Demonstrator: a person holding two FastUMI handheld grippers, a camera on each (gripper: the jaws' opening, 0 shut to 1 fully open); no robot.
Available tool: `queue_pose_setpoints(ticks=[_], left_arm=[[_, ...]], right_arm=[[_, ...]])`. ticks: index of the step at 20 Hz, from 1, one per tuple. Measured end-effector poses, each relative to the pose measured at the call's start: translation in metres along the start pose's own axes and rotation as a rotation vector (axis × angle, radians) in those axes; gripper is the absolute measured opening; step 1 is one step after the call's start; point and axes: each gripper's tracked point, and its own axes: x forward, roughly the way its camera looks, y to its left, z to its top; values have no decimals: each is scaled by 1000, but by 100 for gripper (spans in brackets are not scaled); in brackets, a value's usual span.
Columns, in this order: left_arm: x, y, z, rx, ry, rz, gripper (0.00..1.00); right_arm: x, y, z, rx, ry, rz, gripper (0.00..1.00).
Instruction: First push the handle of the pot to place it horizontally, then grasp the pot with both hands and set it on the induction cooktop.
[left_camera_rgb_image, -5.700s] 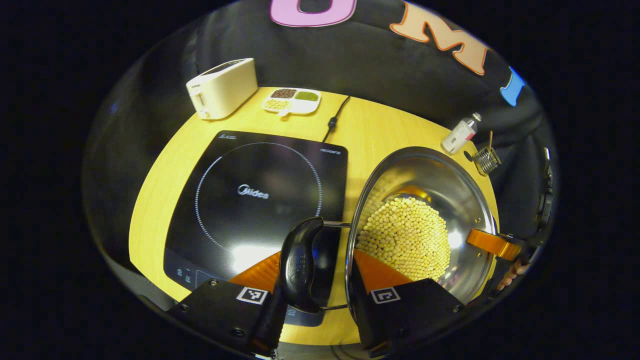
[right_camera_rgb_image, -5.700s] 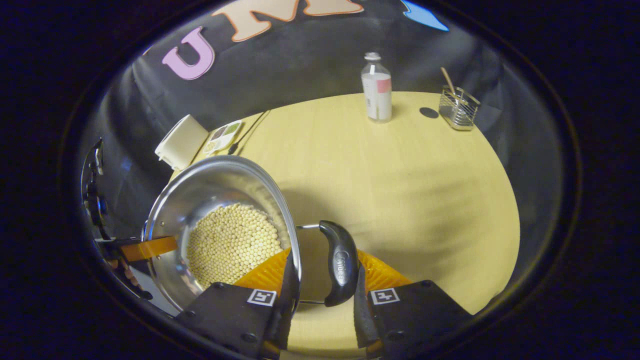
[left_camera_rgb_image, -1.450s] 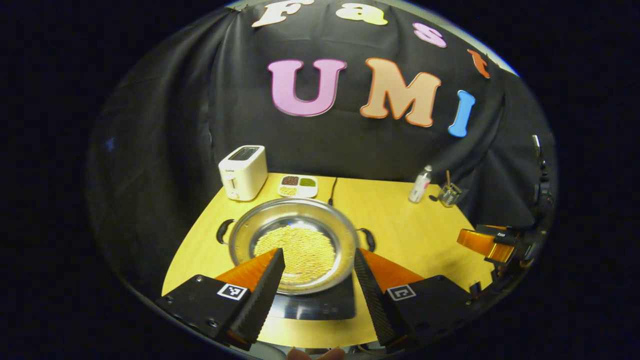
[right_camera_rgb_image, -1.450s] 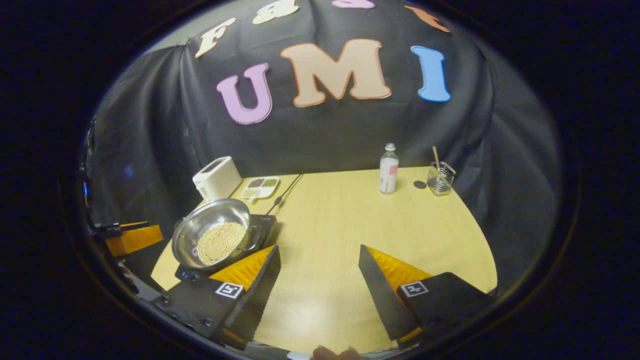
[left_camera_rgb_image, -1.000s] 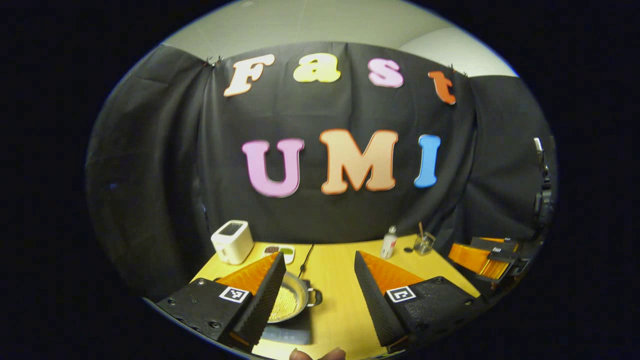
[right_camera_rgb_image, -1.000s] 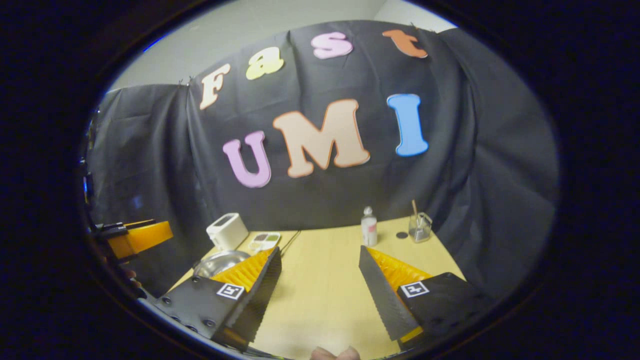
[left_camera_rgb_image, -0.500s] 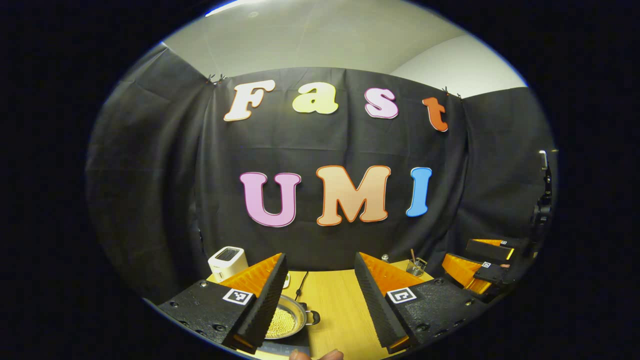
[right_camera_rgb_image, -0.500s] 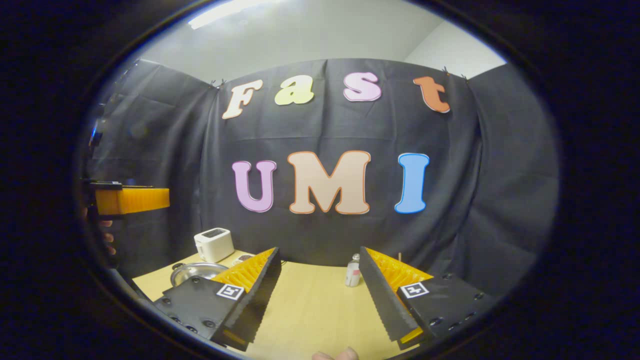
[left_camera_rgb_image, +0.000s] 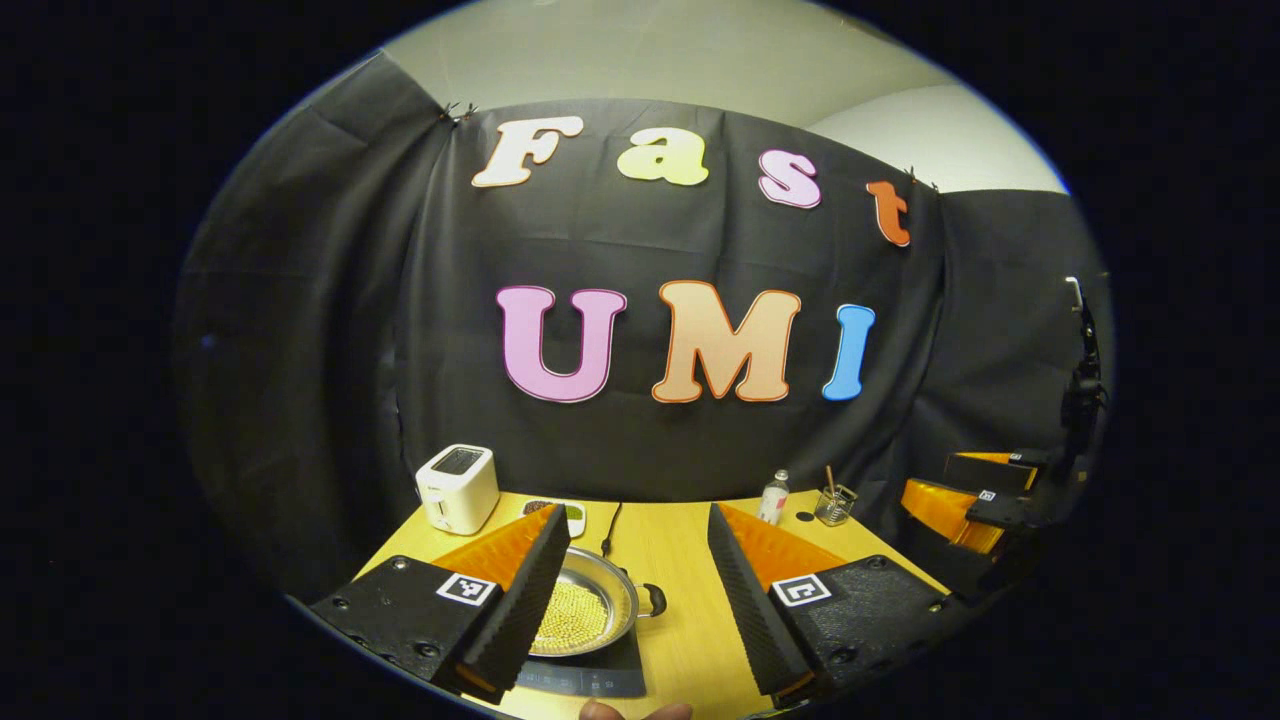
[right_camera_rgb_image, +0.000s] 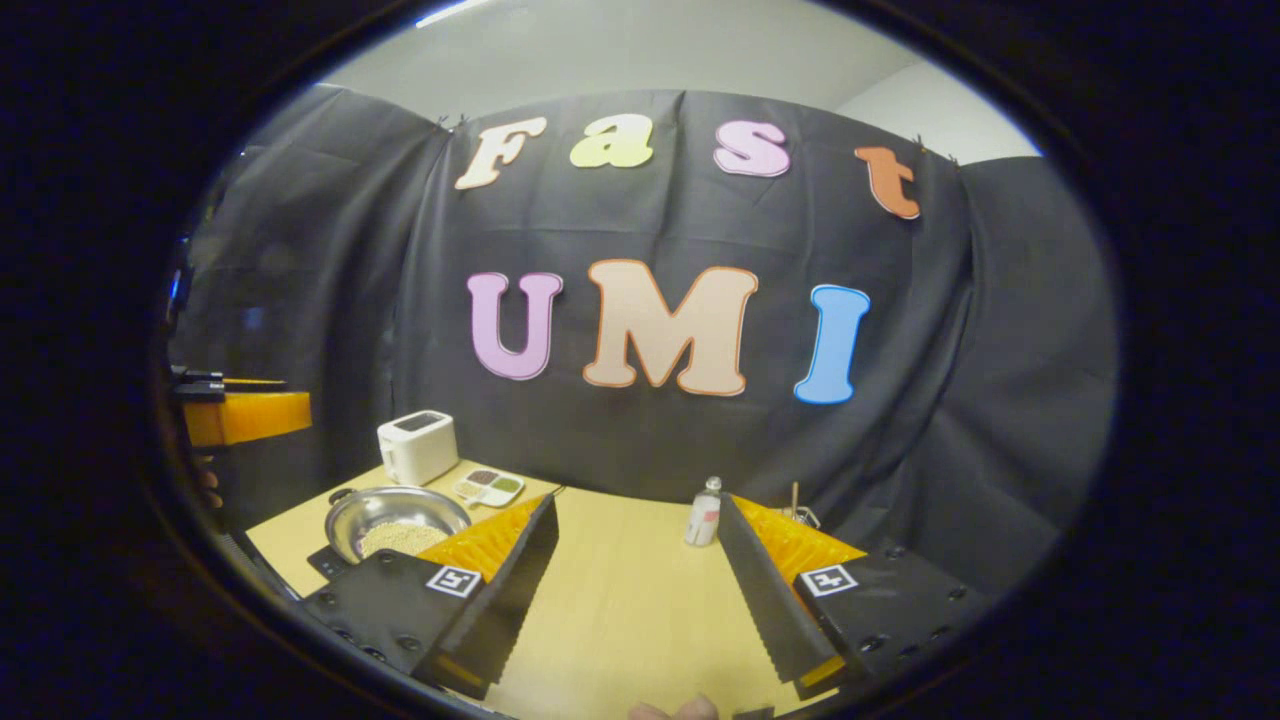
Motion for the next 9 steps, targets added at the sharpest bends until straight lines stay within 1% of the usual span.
queue_pose_setpoints(ticks=[2, 4, 5, 9], left_arm=[[3, 5, -1, -27, -1, -15, 86], [5, 9, 0, -27, 3, -24, 85], [6, 13, 1, -19, 5, -23, 85], [1, 16, 17, 28, -32, 2, 85]], right_arm=[[-1, 8, 0, -8, 1, -12, 98], [-2, 16, 2, -7, 1, -17, 98], [-3, 19, 6, -3, -6, -14, 99], [-2, 22, 16, 5, -29, -9, 99]])
